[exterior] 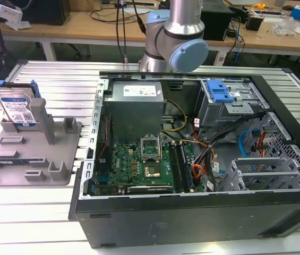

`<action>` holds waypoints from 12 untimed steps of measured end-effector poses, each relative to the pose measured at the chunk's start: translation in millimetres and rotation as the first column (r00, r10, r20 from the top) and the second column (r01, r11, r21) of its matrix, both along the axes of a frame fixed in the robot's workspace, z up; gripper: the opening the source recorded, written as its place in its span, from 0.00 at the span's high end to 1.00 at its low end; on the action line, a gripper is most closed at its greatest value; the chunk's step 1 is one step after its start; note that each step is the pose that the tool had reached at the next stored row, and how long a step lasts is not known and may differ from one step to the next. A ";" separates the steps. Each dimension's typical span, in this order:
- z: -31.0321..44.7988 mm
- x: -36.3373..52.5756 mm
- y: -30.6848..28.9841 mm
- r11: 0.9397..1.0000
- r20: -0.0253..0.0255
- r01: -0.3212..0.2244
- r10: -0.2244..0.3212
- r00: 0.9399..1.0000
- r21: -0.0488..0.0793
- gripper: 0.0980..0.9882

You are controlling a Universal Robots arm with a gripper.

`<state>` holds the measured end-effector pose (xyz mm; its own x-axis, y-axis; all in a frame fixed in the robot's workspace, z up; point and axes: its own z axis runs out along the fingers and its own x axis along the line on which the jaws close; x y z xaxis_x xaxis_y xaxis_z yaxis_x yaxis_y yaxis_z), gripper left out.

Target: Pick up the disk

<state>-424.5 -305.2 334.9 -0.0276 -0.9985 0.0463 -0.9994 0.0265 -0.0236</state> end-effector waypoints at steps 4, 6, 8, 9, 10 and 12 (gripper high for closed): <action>-2.2 -1.1 0.0 1.000 0.001 -0.001 0.001 1.000 0.000 0.50; -2.5 -1.0 0.0 1.000 0.001 -0.001 0.001 1.000 0.000 0.50; -3.6 -1.0 0.0 1.000 0.001 -0.001 0.001 1.000 0.000 0.50; -4.8 -1.0 0.1 1.000 0.001 -0.001 0.001 1.000 -0.001 0.50; -6.5 -1.0 0.1 1.000 0.001 -0.001 0.001 1.000 -0.001 0.50; -8.7 -1.0 0.0 1.000 0.001 -0.001 0.001 1.000 -0.001 0.50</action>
